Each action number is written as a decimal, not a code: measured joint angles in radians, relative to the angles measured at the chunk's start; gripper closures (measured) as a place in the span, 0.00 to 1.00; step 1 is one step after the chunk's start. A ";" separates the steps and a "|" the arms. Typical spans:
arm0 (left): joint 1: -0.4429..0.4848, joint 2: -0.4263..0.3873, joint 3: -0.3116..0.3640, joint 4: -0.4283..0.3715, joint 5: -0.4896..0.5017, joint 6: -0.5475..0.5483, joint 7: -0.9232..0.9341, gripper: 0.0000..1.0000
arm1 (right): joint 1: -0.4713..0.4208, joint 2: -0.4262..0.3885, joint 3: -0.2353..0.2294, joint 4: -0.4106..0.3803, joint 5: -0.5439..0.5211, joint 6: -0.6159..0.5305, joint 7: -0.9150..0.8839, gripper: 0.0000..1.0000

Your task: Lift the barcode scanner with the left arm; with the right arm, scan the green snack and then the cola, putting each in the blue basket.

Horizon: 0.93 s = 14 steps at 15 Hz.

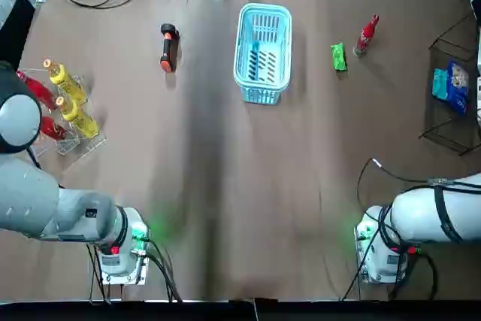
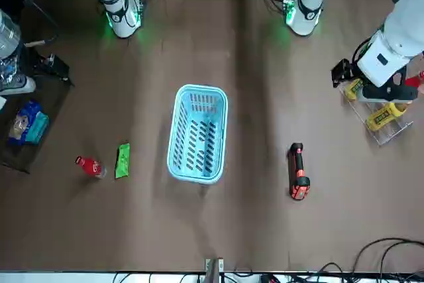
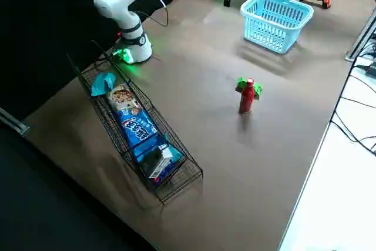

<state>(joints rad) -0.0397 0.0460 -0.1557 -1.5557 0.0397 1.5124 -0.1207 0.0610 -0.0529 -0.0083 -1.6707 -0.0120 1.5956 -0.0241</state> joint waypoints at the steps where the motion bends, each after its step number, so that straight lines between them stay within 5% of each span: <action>1: 0.000 0.000 0.000 0.000 0.001 0.000 0.001 0.00 | 0.001 0.001 0.000 0.000 0.000 0.000 0.000 0.00; 7: 0.003 0.006 0.002 -0.006 0.002 0.000 -0.009 0.00 | 0.006 0.025 -0.001 -0.004 0.087 0.000 0.000 0.00; 10: 0.010 0.049 0.003 -0.046 0.002 0.040 -0.011 0.00 | 0.019 0.119 0.001 -0.021 0.125 0.062 0.000 0.01; 11: 0.013 0.087 0.003 -0.151 0.002 0.204 -0.014 0.00 | 0.046 0.236 0.001 -0.030 0.125 0.145 0.000 0.00; 14: 0.015 0.135 0.004 -0.369 0.002 0.561 -0.053 0.00 | 0.081 0.411 0.001 -0.028 0.126 0.283 0.000 0.00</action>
<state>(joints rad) -0.0251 0.1806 -0.1516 -1.9243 0.0420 2.0730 -0.1740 0.1415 0.3585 -0.0069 -1.6992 0.1135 1.8788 -0.0240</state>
